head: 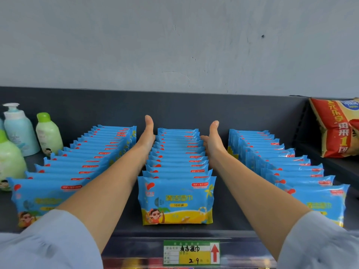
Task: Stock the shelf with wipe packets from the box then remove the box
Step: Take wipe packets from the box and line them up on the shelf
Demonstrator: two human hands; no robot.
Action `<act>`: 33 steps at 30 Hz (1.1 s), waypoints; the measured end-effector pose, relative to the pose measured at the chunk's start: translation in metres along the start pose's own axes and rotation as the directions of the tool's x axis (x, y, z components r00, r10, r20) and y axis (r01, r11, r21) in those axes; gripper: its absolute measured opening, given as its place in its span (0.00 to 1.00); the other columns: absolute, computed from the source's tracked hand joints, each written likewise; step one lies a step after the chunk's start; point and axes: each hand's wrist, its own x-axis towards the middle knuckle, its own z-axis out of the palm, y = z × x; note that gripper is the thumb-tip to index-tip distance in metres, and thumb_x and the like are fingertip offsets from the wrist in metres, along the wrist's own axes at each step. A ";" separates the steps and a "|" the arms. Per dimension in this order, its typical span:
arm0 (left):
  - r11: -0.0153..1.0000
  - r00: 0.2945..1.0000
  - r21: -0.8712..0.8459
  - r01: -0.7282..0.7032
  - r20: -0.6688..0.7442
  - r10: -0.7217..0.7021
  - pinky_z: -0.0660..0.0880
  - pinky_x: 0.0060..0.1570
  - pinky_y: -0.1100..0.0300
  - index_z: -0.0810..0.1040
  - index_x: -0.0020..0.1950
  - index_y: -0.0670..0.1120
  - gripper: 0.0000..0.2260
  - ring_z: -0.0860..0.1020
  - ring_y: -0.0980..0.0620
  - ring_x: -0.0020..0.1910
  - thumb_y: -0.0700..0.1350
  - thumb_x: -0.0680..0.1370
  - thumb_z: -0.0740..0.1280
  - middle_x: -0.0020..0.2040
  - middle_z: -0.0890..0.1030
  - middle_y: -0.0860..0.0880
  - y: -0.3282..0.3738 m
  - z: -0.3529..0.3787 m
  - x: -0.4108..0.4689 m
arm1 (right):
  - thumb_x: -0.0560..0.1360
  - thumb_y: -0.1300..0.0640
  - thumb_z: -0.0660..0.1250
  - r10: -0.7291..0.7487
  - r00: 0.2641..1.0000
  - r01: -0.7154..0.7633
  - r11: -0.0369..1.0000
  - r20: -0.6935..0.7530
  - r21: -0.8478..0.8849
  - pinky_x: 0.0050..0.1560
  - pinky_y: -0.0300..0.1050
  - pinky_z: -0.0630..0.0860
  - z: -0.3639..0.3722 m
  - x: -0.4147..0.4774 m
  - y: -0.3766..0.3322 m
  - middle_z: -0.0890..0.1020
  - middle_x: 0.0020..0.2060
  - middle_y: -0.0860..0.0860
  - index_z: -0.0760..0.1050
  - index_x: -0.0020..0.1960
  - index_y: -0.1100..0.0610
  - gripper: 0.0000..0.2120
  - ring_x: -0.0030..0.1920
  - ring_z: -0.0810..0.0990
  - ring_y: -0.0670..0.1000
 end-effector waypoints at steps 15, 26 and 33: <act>0.998 1.000 0.062 -0.009 0.015 0.008 0.75 0.21 0.63 0.78 0.41 0.41 0.40 0.81 0.49 0.24 0.74 0.73 0.43 0.29 0.82 0.44 0.002 -0.001 0.015 | 0.77 0.31 0.41 0.023 0.999 -0.022 0.998 0.029 -0.064 0.44 0.42 0.78 0.005 0.015 -0.003 0.82 0.39 0.53 0.75 0.57 0.60 0.38 0.40 0.82 0.52; 0.988 0.999 0.147 -0.051 0.008 0.050 0.80 0.34 0.61 0.74 0.43 0.42 0.35 0.83 0.50 0.33 0.72 0.74 0.46 0.34 0.83 0.46 0.011 0.001 0.015 | 0.80 0.36 0.41 -0.060 0.997 0.042 0.950 -0.048 -0.308 0.49 0.39 0.68 0.013 -0.001 -0.016 0.77 0.64 0.54 0.69 0.69 0.59 0.35 0.59 0.79 0.52; 0.796 0.970 0.565 -0.215 0.026 0.244 0.62 0.67 0.51 0.60 0.76 0.44 0.33 0.64 0.46 0.72 0.65 0.79 0.54 0.74 0.65 0.47 0.036 0.013 -0.011 | 0.82 0.41 0.45 -0.262 0.965 0.201 0.732 0.002 -0.651 0.69 0.51 0.60 0.013 -0.041 -0.042 0.65 0.73 0.54 0.59 0.76 0.57 0.29 0.72 0.64 0.54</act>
